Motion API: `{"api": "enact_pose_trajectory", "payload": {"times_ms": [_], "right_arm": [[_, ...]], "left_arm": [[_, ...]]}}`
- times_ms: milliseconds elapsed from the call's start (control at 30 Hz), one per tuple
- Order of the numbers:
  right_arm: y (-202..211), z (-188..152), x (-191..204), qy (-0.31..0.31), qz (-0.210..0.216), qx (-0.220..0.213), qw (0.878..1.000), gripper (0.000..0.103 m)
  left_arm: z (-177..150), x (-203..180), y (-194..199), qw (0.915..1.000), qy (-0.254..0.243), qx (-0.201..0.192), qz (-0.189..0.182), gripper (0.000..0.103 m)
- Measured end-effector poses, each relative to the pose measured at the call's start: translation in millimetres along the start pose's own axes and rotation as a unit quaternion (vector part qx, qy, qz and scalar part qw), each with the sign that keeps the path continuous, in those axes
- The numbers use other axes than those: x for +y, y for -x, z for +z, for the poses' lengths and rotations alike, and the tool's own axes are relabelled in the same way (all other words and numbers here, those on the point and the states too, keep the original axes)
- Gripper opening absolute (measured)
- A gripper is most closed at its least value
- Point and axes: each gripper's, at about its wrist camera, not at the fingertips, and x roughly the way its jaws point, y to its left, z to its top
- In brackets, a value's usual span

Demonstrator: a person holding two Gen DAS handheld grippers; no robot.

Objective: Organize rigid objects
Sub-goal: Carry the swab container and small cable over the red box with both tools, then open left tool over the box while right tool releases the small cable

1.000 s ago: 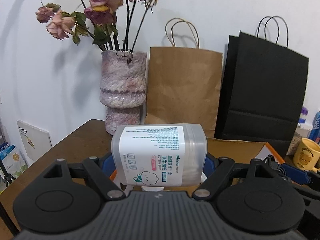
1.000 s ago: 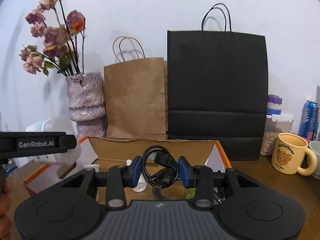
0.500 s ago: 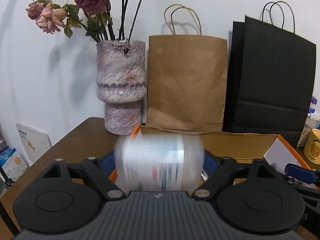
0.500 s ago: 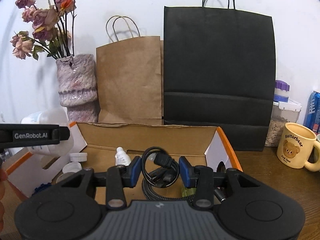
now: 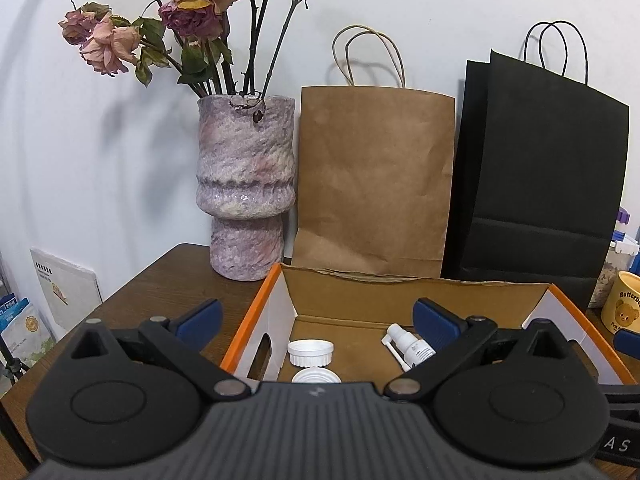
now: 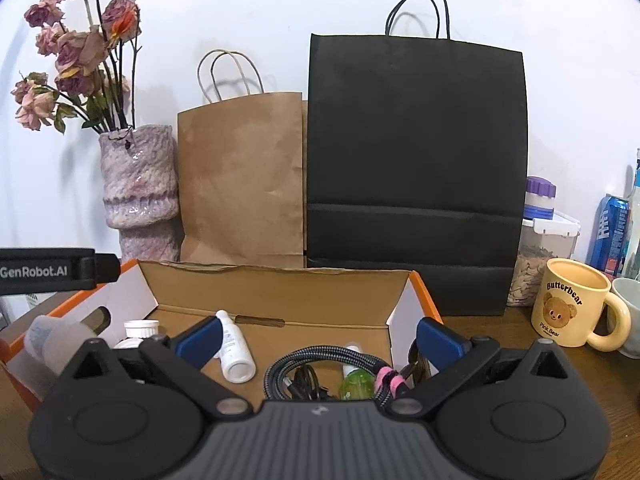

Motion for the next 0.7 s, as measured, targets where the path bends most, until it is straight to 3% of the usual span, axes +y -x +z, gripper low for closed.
{"api": "enact_pose_trajectory", "payload": {"times_ms": [700], "right_arm": [[52, 8, 0, 0.001, 0.012, -0.001, 1.000, 0.103]], "left_arm": [[6, 17, 53, 0.9998, 0.013, -0.015, -0.007, 0.103]]}}
